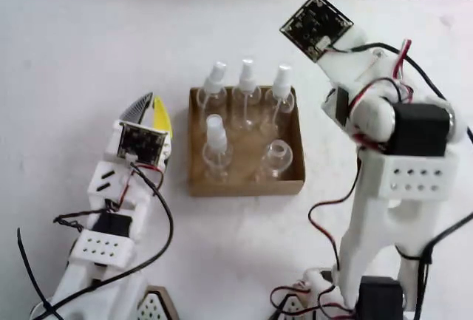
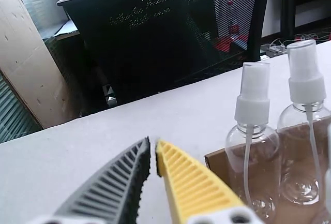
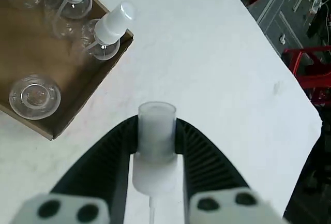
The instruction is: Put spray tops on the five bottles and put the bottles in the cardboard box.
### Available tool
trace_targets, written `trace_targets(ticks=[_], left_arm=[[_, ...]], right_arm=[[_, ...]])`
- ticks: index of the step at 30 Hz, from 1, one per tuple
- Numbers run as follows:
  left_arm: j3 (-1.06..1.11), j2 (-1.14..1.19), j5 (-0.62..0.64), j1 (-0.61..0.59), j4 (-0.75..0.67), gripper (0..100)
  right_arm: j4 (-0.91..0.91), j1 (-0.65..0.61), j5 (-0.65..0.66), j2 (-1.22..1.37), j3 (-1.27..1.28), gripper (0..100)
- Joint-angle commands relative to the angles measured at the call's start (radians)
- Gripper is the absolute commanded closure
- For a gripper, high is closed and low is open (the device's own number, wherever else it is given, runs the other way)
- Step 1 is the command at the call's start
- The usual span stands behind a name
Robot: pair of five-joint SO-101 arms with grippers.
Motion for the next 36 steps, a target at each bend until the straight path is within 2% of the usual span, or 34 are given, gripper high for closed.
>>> trace_targets(ticks=[1, 6, 13, 18, 21, 30, 36], left_arm=[[-0.018, 0.004, -0.008, 0.013, -0.025, 98], [-0.018, 0.004, -0.008, 0.013, -0.025, 98], [-0.018, 0.004, -0.008, 0.013, -0.025, 98], [-0.018, 0.004, -0.008, 0.013, -0.026, 98], [-0.018, 0.004, -0.008, 0.013, -0.026, 98], [-0.018, 0.004, -0.008, 0.013, -0.026, 98], [-0.018, 0.004, -0.008, 0.013, -0.026, 98]], right_arm=[[0.015, -0.008, -0.009, -0.051, 0.017, 98.3], [-0.068, -0.03, -0.011, -0.133, 0.181, 98.3], [-0.407, -0.074, -0.118, -0.377, 0.474, 98.3], [-0.647, -0.124, -0.124, -0.526, 0.66, 98.3], [-0.727, -0.124, -0.135, -0.559, 0.713, 98.3], [-0.863, -0.119, -0.411, -0.648, 0.715, 98.3], [-0.957, -0.119, -0.64, -0.771, 0.723, 98.3]])
